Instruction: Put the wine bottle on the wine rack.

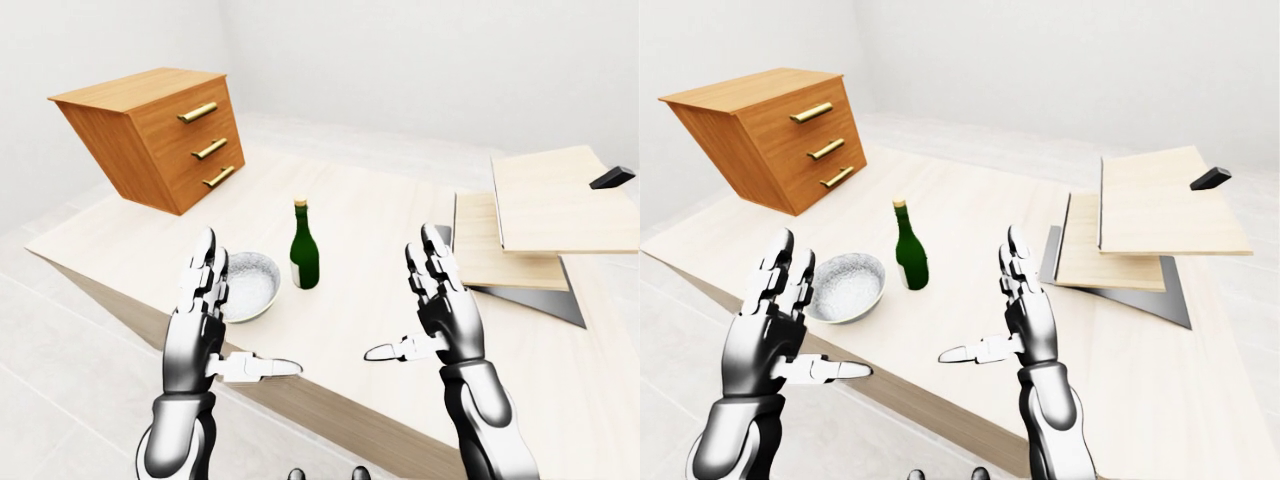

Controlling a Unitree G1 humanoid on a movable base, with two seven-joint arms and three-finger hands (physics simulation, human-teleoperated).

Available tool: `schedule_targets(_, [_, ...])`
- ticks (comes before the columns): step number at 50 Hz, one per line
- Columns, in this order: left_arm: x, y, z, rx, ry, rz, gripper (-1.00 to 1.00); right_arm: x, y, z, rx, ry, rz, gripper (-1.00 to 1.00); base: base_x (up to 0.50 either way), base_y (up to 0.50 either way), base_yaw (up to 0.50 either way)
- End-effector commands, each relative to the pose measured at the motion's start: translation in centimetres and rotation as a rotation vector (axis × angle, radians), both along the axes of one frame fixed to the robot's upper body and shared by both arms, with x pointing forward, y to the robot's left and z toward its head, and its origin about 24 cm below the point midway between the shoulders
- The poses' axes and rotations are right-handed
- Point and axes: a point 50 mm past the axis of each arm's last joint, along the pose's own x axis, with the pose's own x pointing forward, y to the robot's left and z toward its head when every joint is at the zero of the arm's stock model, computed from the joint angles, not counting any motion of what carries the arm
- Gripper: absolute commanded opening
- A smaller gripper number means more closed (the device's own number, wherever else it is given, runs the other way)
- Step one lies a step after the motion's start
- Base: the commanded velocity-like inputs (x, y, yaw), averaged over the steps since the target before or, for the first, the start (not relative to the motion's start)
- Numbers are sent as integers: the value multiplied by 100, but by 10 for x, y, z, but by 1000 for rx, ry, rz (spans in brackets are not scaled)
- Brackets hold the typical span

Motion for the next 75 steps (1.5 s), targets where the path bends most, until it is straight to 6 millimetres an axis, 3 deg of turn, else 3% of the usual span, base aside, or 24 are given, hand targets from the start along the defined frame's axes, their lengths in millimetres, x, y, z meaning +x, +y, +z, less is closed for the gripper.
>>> schedule_targets(1, [-2,1,1,1,-1,2,100,2,1,-1,0,4,6,100,48,-3,0])
schedule_targets(12, [-3,1,-2,-4,10,2,100,3,1,-1,8,4,-1,100,40,-1,0])
schedule_targets(30, [-2,4,-7,-13,35,8,100,8,5,1,-2,-7,1,100,1,0,0])
schedule_targets(38, [-3,7,-6,-17,30,17,100,31,15,22,12,-102,24,100,0,0,0])
schedule_targets(45, [-8,20,-5,-24,28,50,100,62,28,19,12,-66,56,100,0,0,0])
schedule_targets(65, [-18,40,0,-12,10,103,100,99,50,21,18,-19,81,100,0,0,0])
schedule_targets(69, [-21,46,11,-2,-44,123,100,107,55,27,24,-25,87,100,0,0,0])
schedule_targets(75, [-23,49,8,2,-30,133,100,116,62,32,31,-19,90,100,0,0,0])
